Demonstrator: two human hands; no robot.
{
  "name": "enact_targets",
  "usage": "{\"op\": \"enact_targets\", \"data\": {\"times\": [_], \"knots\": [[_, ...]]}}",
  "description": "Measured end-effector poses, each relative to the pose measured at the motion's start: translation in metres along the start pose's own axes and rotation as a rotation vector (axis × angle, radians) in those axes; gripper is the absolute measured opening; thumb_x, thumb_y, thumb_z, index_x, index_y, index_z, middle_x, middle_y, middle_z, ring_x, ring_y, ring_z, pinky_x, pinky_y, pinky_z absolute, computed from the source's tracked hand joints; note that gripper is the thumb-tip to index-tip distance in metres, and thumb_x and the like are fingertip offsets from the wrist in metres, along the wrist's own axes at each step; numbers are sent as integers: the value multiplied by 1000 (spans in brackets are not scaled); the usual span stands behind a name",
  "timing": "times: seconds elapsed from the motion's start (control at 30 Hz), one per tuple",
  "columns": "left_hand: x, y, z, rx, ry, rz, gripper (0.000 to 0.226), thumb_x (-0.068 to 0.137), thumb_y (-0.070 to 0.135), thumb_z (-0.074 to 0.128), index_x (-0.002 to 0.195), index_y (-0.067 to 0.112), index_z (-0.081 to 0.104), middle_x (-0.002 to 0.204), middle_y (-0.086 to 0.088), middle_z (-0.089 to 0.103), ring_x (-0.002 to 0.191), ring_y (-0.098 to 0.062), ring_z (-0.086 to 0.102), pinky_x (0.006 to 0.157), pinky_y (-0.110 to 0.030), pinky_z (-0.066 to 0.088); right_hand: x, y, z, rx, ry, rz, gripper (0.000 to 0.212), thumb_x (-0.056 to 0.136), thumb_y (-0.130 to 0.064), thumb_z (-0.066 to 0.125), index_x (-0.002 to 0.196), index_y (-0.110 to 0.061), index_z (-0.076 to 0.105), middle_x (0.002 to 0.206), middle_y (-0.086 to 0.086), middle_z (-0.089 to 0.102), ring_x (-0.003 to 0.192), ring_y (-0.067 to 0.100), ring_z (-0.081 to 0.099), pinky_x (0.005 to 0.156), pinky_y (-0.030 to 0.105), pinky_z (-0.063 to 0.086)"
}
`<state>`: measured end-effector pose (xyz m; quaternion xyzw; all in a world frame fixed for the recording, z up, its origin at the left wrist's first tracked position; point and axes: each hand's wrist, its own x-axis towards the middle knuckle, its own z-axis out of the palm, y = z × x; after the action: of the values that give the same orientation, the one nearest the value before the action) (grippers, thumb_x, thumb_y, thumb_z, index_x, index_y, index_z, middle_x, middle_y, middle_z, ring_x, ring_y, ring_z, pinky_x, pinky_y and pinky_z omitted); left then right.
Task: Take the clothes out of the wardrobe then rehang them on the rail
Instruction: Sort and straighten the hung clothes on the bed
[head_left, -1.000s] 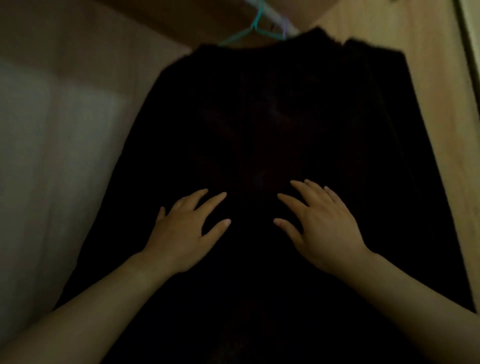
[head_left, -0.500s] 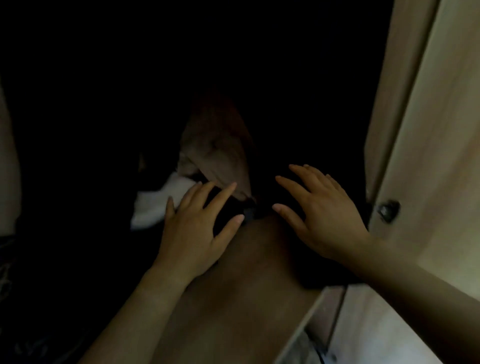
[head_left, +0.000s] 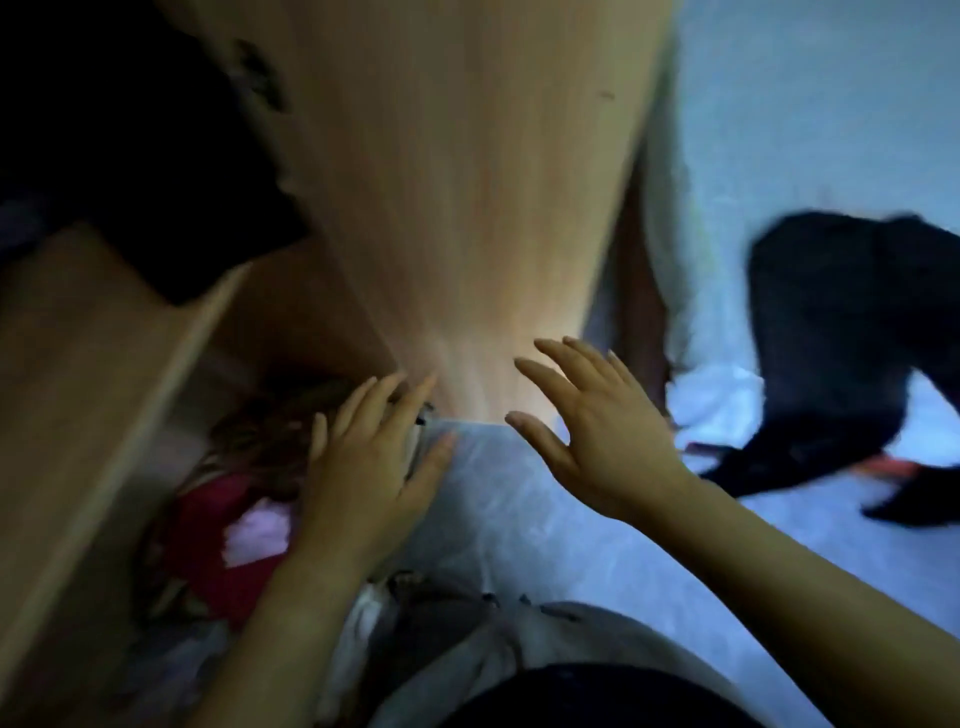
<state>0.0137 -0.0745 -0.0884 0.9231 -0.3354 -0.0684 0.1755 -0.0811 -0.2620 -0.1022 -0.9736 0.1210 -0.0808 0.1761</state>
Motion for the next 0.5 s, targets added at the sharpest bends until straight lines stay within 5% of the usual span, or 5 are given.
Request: {"op": "enact_targets", "data": {"times": [0.3, 0.5], "knots": [[60, 239, 121, -84, -246, 631, 61, 86, 58, 31, 137, 27, 44, 136, -7, 50, 126, -28, 46, 98, -56, 39, -185, 177, -81, -51, 277, 604, 55, 90, -51, 38, 124, -13, 58, 133, 10, 54, 126, 32, 46, 103, 52, 36], [86, 367, 189, -80, -364, 847, 61, 87, 60, 28, 138, 30, 42, 139, -3, 48, 128, -24, 43, 98, -58, 36, -245, 268, -107, -63, 360, 850, 59, 91, -55, 33, 129, -15, 55, 136, 7, 51, 130, 29, 42, 106, 50, 31]]}}
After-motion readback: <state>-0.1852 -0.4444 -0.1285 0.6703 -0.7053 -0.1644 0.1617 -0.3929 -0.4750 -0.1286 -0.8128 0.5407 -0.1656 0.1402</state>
